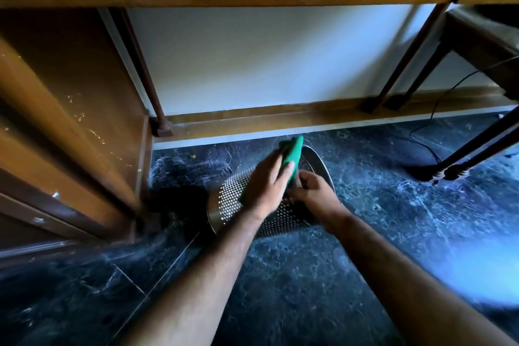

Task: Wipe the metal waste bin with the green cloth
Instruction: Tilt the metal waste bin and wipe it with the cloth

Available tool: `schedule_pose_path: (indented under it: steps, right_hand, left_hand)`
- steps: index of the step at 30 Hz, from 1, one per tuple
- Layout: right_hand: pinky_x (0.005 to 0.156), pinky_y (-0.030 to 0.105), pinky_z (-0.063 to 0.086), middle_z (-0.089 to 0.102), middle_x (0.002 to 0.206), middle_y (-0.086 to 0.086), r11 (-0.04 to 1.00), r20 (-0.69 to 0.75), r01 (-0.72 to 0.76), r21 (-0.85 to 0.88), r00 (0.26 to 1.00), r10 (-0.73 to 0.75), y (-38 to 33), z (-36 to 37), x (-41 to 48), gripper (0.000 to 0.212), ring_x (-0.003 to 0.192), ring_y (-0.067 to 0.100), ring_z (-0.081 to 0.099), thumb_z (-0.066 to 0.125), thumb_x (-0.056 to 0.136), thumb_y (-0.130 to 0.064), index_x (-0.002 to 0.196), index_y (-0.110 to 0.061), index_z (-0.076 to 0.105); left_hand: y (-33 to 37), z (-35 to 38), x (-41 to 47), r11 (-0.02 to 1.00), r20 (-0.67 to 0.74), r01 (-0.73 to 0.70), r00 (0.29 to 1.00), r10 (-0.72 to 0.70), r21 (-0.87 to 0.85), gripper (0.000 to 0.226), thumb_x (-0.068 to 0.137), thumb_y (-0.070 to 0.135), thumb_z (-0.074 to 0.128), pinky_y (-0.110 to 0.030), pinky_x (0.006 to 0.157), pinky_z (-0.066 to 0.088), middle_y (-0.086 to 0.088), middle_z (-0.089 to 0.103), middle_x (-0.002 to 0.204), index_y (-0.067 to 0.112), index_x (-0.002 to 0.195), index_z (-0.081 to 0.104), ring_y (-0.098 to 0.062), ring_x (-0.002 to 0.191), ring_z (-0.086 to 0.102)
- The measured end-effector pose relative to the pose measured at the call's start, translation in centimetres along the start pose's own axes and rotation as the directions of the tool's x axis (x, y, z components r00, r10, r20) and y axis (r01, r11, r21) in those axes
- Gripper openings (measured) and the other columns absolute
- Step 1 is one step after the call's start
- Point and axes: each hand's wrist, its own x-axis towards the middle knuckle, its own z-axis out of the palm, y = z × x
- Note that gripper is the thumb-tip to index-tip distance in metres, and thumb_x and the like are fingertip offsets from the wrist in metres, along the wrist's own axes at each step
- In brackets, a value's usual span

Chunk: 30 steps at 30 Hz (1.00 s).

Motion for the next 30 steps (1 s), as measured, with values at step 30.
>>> schedule_pose_path:
  steps: [30]
  right_hand:
    - [0.066,0.029,0.055,0.075,0.091,0.01,0.961,0.119,-0.11,0.252,0.99,0.082,0.1,0.4,-0.2,0.023,0.077,0.022,0.067,0.064,0.086,0.003,0.104,-0.009,0.073]
  left_hand:
    - [-9.5,-4.9,-3.1,0.807,-0.09,0.576,0.817,-0.569,0.13,0.051,0.102,0.047,0.038,-0.035,0.087,0.048,-0.021,0.065,0.128,0.01,0.128,0.061,-0.037,0.11,0.065]
